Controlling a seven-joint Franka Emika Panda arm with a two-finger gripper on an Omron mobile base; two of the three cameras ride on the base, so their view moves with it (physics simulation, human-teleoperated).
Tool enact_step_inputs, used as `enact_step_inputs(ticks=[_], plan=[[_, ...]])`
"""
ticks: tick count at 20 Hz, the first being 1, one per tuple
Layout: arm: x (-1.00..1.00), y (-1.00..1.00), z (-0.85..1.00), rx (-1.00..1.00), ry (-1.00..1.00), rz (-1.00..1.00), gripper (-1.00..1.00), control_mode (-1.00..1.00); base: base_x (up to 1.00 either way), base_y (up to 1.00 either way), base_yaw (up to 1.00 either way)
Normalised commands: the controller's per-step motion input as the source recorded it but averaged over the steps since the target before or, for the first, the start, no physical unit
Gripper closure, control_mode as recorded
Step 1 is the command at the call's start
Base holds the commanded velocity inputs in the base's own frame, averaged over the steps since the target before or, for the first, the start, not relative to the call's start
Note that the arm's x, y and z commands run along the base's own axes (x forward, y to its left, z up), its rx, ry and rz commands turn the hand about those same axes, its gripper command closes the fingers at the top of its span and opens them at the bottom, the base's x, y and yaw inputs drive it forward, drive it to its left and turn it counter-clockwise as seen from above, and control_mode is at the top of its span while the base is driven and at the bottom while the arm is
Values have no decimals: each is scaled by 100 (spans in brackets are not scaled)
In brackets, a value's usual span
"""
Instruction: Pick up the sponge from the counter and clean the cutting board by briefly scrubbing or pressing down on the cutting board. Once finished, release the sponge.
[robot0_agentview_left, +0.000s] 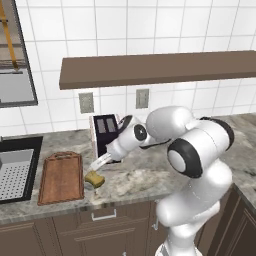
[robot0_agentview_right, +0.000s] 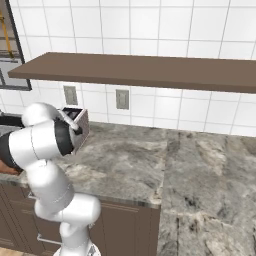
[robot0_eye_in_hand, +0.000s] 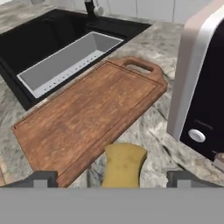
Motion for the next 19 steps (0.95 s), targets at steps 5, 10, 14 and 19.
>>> enact_step_inputs(ticks=[5, 10, 14, 19], plan=[[-16, 0, 100, 0, 0, 0, -100, -100, 0, 0, 0], [-9, 0, 100, -1, 0, 0, -100, -100, 0, 0, 0], [-3, 0, 100, -3, 0, 0, -100, -100, 0, 0, 0], [0, 0, 100, -4, 0, 0, -100, -100, 0, 0, 0]])
